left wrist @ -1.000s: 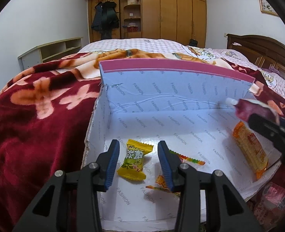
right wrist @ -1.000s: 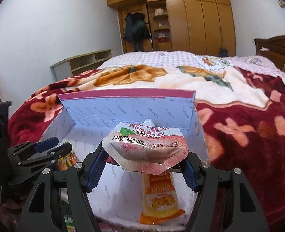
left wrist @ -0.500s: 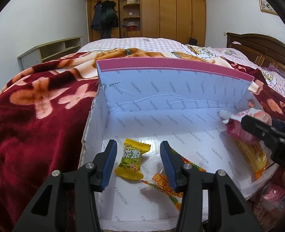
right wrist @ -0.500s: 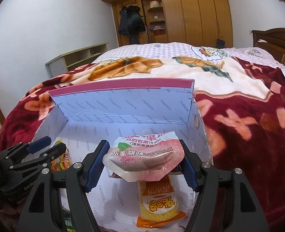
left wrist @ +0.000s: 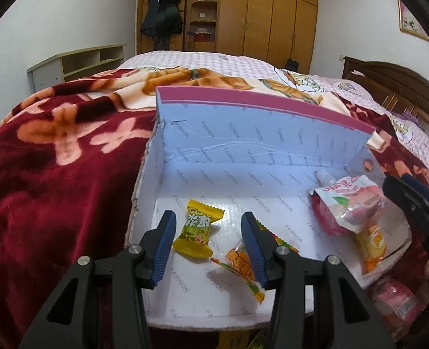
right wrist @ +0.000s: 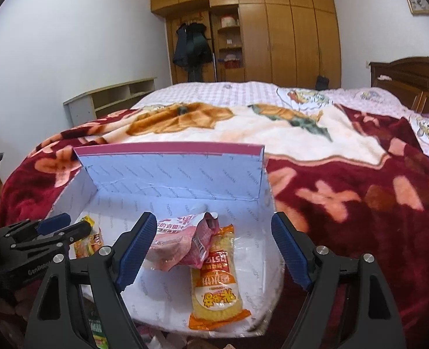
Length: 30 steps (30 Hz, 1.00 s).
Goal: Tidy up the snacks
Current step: 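Open both grippers to drop the yellow candy and pink pouch into the box, then move both tools back to the snack pile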
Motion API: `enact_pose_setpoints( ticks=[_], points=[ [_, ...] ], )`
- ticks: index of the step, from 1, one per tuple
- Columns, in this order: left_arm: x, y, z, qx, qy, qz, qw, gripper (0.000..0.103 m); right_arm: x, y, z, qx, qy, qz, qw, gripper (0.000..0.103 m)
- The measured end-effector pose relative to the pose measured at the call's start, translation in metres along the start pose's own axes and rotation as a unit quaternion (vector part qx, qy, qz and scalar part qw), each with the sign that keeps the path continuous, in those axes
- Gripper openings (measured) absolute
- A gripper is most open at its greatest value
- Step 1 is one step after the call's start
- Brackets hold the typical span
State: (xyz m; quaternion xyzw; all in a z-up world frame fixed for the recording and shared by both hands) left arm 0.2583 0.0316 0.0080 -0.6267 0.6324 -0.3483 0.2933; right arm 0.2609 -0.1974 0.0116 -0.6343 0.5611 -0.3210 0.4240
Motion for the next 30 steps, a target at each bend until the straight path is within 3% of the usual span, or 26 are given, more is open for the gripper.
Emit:
enact_pose_setpoints(
  ticks=[30],
  points=[
    [0.002, 0.026, -0.083, 0.023, -0.001, 0.004, 0.9997, 0.049, -0.016, 0.033, -0.079, 0.012, -0.027, 0.016, 0.999, 0.083]
  ],
)
Point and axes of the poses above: each gripper's, at about its wrist camera, not at the fingertips, and z roughly the way its jaws point, x to its right, y to its underside, the point moved 6 cm from there along z, roughly the way its jaws point, and after that the axes turned 4 degrees about x, right-handed, at the moved point
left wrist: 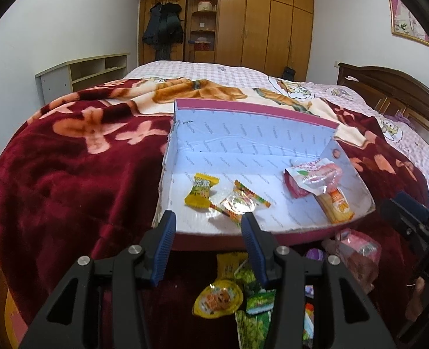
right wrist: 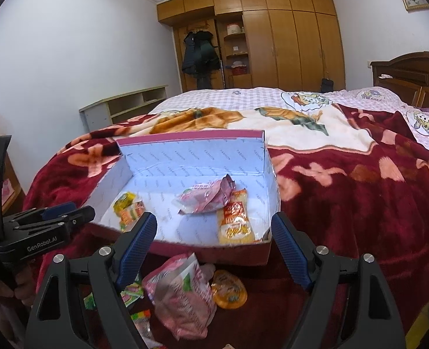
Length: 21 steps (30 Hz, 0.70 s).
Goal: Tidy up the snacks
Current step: 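Move both tools back to the snack pile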
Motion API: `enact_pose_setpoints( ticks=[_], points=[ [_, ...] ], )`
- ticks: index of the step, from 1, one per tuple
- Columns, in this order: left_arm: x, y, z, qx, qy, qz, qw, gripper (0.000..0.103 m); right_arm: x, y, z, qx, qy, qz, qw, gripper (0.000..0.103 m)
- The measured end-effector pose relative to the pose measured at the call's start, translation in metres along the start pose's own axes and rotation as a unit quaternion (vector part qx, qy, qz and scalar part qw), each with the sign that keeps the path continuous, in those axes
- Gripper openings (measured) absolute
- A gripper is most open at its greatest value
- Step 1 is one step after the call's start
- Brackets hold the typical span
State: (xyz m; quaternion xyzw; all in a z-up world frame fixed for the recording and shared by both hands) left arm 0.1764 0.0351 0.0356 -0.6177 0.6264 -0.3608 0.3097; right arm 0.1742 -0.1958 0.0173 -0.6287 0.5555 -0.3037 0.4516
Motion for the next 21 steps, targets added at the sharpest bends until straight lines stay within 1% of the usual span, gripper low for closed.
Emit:
enact_pose_setpoints(
  ticks=[9, 15, 21],
  points=[
    [-0.002, 0.017, -0.014, -0.007, 0.003, -0.005, 1.0000, 0.050, -0.004, 0.021, -0.015, -0.012, -0.003, 0.003, 1.000, 0.083],
    [-0.010, 0.034, -0.013, -0.029, -0.005, -0.010, 0.9995, 0.050, 0.002, 0.034, -0.019, -0.022, -0.003, 0.018, 1.000, 0.083],
    [-0.010, 0.052, -0.007, -0.053, 0.006, -0.014, 0.9985, 0.051, 0.002, 0.046, -0.020, -0.034, -0.012, 0.026, 0.999, 0.083]
  ],
)
Point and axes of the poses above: each gripper's, at about its wrist camera, not at the fingertips, and z roughly the way its jaws point, x to its right, y to its underside, the point moved 6 cm from there along z, roughly the way its jaws point, and after that the axes turned 4 degrees about x, right-handed, at the moved point
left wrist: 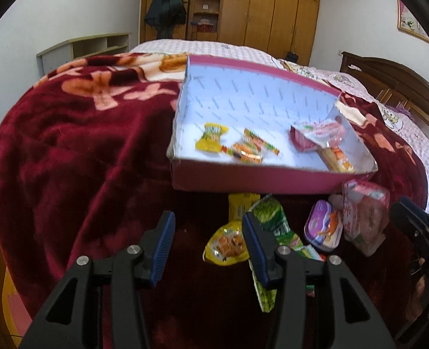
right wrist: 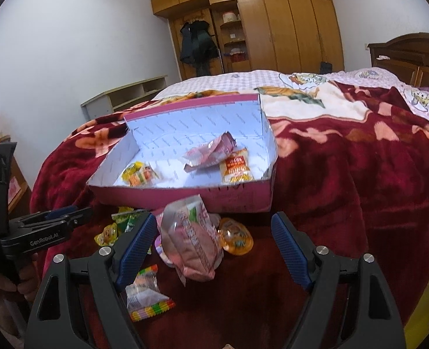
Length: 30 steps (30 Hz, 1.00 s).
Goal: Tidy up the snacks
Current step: 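Move both tools back to the snack pile, then grasp a pink jelly pouch with the right gripper while the left grasps a yellow candy cup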
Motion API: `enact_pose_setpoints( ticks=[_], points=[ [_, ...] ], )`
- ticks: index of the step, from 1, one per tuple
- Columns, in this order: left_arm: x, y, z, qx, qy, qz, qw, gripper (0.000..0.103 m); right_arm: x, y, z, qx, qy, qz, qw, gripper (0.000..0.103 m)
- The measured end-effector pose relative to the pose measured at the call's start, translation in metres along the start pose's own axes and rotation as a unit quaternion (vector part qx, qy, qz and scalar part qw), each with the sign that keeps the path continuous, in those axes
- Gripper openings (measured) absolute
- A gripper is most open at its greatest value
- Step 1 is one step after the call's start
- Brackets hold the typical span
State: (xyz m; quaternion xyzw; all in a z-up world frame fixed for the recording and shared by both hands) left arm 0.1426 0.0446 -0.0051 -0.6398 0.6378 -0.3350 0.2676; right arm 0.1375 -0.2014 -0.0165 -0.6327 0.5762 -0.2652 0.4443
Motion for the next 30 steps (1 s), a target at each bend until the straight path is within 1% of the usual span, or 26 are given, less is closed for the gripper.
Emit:
enact_pose_setpoints(
  ticks=[7, 11, 18, 22, 25, 28, 30],
  points=[
    [0.006, 0.014, 0.008, -0.019, 0.020, 0.005, 0.9996, 0.051, -0.001, 0.012, 0.004, -0.013, -0.008, 0.004, 1.000, 0.083],
    [0.009, 0.019, 0.013, -0.022, 0.025, 0.005, 0.9994, 0.054, 0.000, 0.017, 0.010, -0.022, -0.009, 0.007, 1.000, 0.083],
    [0.011, 0.024, 0.028, -0.030, 0.015, 0.008, 0.9994, 0.055, 0.002, 0.025, 0.022, -0.034, -0.009, 0.019, 0.999, 0.083],
    [0.007, 0.025, 0.031, -0.022, 0.015, 0.003, 0.9996, 0.057, 0.002, 0.030, 0.029, -0.040, -0.011, 0.022, 0.999, 0.072],
    [0.002, 0.024, 0.029, -0.010, 0.005, -0.006, 0.9999, 0.057, 0.003, 0.029, 0.030, -0.031, -0.010, 0.031, 0.999, 0.068],
    [-0.004, 0.028, 0.031, -0.013, -0.012, -0.006, 0.9998, 0.057, 0.001, 0.028, 0.030, -0.025, -0.005, 0.019, 0.999, 0.064],
    [-0.004, 0.030, 0.032, -0.012, -0.012, -0.004, 0.9998, 0.057, 0.001, 0.028, 0.033, -0.025, -0.005, 0.018, 1.000, 0.060]
  ],
)
Point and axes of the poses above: each gripper's, at about its wrist camera, not at the fingertips, and z roughly the way its jaws point, x to its right, y to its underside, the point moved 6 cm from there along z, roughly the way its jaws point, and after that the axes turned 4 degrees about x, right-handed, at the moved point
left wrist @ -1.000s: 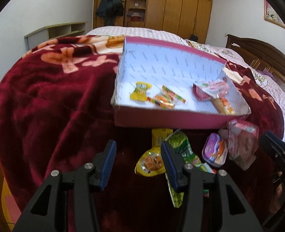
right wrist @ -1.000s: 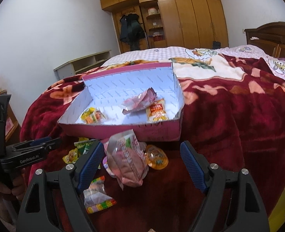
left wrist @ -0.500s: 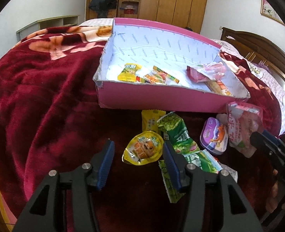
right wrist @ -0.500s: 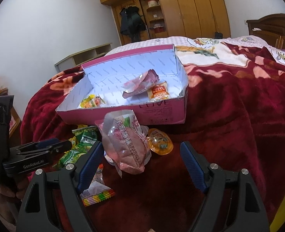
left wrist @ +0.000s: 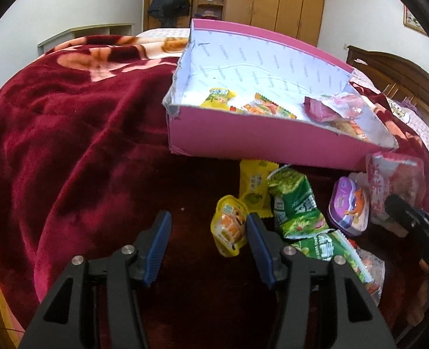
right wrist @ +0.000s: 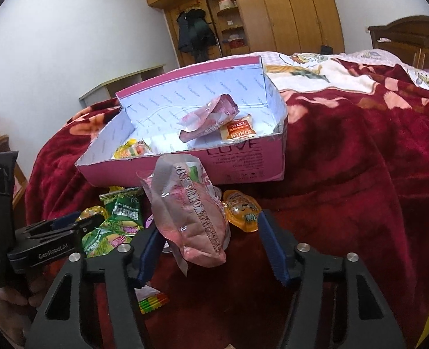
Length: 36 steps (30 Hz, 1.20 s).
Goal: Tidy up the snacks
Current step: 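Grasp a pink jelly pouch with the right gripper while the left grasps a yellow candy cup, then lift both held snacks and carry them over the pink box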
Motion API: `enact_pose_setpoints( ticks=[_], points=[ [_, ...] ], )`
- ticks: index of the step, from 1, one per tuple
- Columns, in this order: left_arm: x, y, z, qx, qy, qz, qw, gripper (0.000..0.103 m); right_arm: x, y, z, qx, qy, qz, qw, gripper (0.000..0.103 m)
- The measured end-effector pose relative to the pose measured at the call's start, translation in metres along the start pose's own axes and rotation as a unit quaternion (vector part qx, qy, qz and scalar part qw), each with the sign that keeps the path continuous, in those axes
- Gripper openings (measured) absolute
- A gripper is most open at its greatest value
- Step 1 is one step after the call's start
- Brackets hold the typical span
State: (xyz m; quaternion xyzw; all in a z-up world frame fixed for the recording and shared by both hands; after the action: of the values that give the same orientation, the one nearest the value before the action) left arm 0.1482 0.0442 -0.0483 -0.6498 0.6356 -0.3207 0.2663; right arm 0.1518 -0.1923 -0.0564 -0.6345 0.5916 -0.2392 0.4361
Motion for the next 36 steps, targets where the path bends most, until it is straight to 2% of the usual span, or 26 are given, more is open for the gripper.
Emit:
enact_pose_setpoints(
  ticks=[5, 11, 14, 16, 18, 23, 36],
  points=[
    [0.003, 0.000, 0.001, 0.005, 0.001, 0.003, 1.0000, 0.057, 0.006, 0.003, 0.006, -0.007, -0.001, 0.016, 1.000, 0.049],
    [0.003, -0.001, 0.002, 0.007, 0.002, 0.006, 1.0000, 0.055, 0.008, 0.003, 0.008, -0.008, -0.005, 0.024, 1.000, 0.047],
    [0.004, -0.001, 0.002, 0.007, 0.002, 0.007, 0.9999, 0.047, 0.007, 0.004, 0.008, -0.007, -0.006, 0.021, 1.000, 0.042],
    [0.005, -0.001, 0.002, 0.008, 0.002, 0.008, 0.9999, 0.039, 0.007, 0.003, 0.007, -0.005, -0.006, 0.020, 1.000, 0.039],
    [0.005, -0.001, 0.001, 0.009, 0.003, 0.010, 0.9999, 0.025, 0.007, 0.003, 0.006, -0.006, -0.004, 0.020, 1.000, 0.037],
    [0.005, 0.000, -0.004, 0.009, 0.010, 0.002, 0.9999, 0.024, 0.005, 0.003, 0.003, -0.003, -0.003, 0.023, 1.000, 0.033],
    [0.002, -0.004, -0.027, 0.028, 0.035, -0.012, 0.9989, 0.023, -0.001, 0.002, -0.025, 0.017, -0.009, 0.030, 0.999, 0.032]
  ],
)
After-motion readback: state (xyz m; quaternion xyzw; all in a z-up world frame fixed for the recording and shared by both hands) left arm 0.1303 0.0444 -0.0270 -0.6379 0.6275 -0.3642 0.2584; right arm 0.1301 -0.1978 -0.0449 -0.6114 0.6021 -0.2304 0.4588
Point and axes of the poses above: each gripper's, at about its wrist camera, not at the fingertips, and z roughly the way its jaws point, x to its right, y to its underside, the point moved 6 cm from there along z, roughly the way its jaws point, and after that the axes turned 4 degrees about x, right-handed, at the moved point
